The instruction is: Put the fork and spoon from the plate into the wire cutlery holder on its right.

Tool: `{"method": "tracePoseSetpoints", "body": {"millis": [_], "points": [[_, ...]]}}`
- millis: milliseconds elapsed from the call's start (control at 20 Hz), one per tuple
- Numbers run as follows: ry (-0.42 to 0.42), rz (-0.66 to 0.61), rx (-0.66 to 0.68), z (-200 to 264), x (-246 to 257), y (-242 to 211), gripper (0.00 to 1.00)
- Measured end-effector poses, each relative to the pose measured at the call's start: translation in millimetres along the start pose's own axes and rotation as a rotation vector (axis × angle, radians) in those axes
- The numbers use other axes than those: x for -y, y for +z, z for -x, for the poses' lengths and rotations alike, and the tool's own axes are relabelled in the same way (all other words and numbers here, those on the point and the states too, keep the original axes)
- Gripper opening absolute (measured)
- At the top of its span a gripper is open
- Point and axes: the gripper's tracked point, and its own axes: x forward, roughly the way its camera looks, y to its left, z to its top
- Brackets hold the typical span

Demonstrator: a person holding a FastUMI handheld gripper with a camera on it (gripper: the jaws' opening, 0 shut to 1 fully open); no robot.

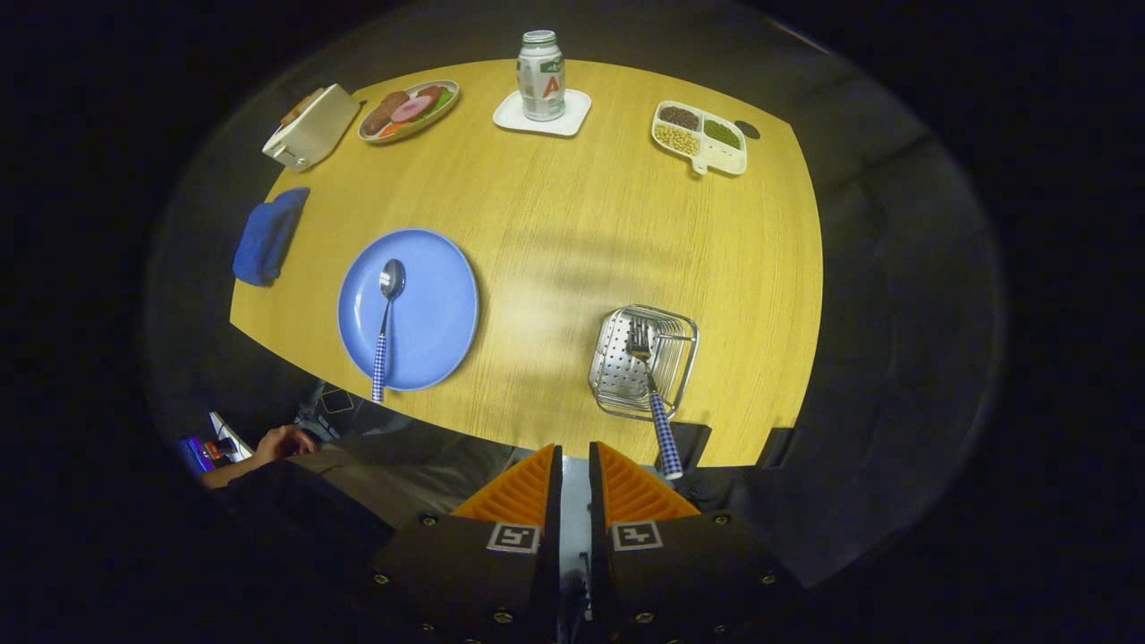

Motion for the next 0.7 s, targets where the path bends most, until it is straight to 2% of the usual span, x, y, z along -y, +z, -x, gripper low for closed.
{"method": "tracePoseSetpoints", "body": {"millis": [300, 700], "points": [[0.035, 0.072, 0.018, -11, -65, 1, 0.15], [0.104, 0.127, 0.025, -31, -125, 13, 0.15]]}}
